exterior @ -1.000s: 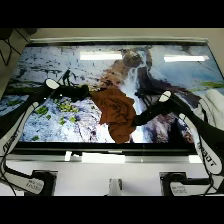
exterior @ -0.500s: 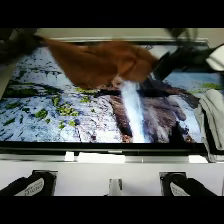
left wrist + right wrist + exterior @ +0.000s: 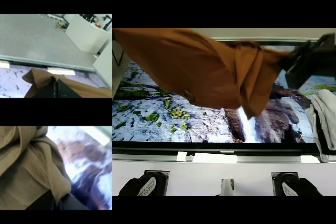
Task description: Fold the shirts.
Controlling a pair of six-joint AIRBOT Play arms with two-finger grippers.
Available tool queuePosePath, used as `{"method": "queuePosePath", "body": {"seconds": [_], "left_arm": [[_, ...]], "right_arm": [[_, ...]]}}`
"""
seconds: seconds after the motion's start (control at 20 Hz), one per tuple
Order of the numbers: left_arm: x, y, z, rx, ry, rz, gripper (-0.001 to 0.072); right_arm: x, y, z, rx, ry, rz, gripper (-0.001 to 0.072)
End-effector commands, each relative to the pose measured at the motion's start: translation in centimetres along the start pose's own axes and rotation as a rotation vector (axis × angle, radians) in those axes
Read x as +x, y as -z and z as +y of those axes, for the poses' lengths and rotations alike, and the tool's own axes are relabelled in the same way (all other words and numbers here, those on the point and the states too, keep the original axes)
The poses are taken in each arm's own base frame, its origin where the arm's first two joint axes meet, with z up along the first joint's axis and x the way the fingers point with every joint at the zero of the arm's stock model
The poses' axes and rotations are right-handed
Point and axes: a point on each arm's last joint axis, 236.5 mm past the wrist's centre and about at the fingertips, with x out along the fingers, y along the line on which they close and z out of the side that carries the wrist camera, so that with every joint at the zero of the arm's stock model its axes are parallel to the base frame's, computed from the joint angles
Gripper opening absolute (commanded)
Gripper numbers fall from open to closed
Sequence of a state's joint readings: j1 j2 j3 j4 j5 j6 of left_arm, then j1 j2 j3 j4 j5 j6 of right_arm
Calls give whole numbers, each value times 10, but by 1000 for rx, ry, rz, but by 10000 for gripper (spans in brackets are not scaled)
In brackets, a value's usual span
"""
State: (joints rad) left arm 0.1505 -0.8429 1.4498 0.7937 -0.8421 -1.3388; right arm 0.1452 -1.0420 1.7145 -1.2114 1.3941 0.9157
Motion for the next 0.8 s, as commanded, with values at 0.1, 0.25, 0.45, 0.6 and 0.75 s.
{"method": "queuePosePath", "body": {"seconds": [0.1,0.25,0.45,0.6,0.75], "left_arm": [[18,116,46,-67,-65,321,35],[58,188,74,-212,-84,396,36],[127,247,80,-284,-98,407,37],[153,324,75,-328,-105,558,65],[141,364,66,-372,-82,715,719]], "right_arm": [[48,113,56,160,-289,409,28],[117,173,65,316,-281,472,28],[197,198,36,537,-117,373,28],[225,198,24,694,-67,324,28],[229,186,19,732,-68,274,436]]}}
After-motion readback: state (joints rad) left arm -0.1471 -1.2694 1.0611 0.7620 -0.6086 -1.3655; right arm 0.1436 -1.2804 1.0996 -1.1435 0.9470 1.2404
